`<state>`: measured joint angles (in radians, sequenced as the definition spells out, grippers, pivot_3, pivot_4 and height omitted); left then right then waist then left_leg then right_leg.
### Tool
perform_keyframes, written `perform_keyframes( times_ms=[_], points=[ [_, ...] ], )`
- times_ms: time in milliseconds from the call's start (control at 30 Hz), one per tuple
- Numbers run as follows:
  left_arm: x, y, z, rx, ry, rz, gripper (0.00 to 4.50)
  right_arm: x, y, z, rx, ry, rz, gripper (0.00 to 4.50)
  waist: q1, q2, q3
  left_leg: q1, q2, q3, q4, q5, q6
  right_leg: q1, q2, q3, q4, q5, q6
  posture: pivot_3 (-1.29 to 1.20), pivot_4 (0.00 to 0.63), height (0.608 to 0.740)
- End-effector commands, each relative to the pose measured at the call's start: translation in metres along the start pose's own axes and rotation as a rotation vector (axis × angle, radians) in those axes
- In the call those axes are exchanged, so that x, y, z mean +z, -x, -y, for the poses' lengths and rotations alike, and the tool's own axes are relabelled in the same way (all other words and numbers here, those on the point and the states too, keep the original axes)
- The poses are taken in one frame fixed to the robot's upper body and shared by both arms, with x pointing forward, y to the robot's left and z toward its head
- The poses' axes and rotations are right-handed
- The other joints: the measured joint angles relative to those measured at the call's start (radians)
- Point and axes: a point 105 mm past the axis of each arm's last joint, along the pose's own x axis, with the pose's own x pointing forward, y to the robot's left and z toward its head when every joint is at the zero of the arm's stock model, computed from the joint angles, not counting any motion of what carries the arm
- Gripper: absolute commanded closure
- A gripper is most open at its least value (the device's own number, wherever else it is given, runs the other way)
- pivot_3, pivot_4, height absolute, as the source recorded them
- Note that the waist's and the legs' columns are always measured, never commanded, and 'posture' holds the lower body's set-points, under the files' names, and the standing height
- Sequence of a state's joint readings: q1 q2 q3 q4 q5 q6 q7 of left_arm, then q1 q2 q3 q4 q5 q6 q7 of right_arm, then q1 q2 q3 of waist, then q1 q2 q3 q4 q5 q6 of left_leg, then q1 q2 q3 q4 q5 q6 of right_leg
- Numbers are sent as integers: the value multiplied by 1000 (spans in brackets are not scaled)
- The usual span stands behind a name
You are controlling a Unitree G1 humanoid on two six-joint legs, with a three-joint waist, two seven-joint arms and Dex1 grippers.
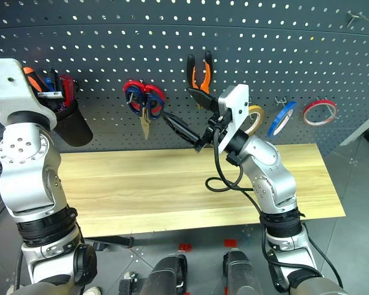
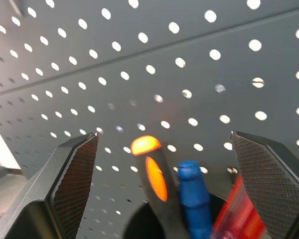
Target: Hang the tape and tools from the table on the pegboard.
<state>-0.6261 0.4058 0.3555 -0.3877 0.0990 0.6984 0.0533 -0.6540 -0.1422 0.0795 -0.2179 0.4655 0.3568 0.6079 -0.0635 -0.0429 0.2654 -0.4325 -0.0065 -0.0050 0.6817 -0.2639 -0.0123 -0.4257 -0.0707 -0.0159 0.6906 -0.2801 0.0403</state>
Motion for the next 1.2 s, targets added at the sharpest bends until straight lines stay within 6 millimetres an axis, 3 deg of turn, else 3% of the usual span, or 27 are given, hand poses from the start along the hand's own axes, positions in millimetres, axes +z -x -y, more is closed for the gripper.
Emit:
perform_keyframes(
  times_ms=[33,333,467,667,833,967,1200],
  points=[
    [21,12,3,-40,20,77,23,16,1,-2,16,55,46,0,0,0,0,0,0,0,0,0,0,0,0,0,0,0,0,-98,201,740],
    [16,62,51,-308,9,90,23,8,30,-5,-28,115,-31,0,7,0,-2,0,0,0,0,0,0,0,0,2,0,0,0,-87,201,740],
    [-15,96,72,-396,-10,-6,23,-10,50,2,-148,176,-147,0,7,3,-15,1,0,1,0,-1,1,1,0,5,0,0,0,-94,200,740],
    [-82,133,90,-472,-6,-228,23,-58,86,25,-413,221,-356,0,9,5,-30,2,0,2,0,-1,2,2,0,6,-3,0,0,-113,193,740],
    [-133,144,95,-457,50,-423,23,-98,125,45,-623,235,-534,0,18,8,-51,5,0,3,-1,-3,5,6,0,6,-8,0,0,-123,182,740],
    [-159,145,91,-412,146,-531,23,-117,149,58,-786,194,-622,0,17,9,-59,5,0,5,-1,-3,6,6,0,6,-8,0,0,-127,174,740],
    [-173,138,91,-431,173,-578,23,-133,184,68,-924,157,-734,0,17,9,-67,5,-1,6,-1,-4,7,6,0,6,-9,0,0,-135,172,740]
  ],
)
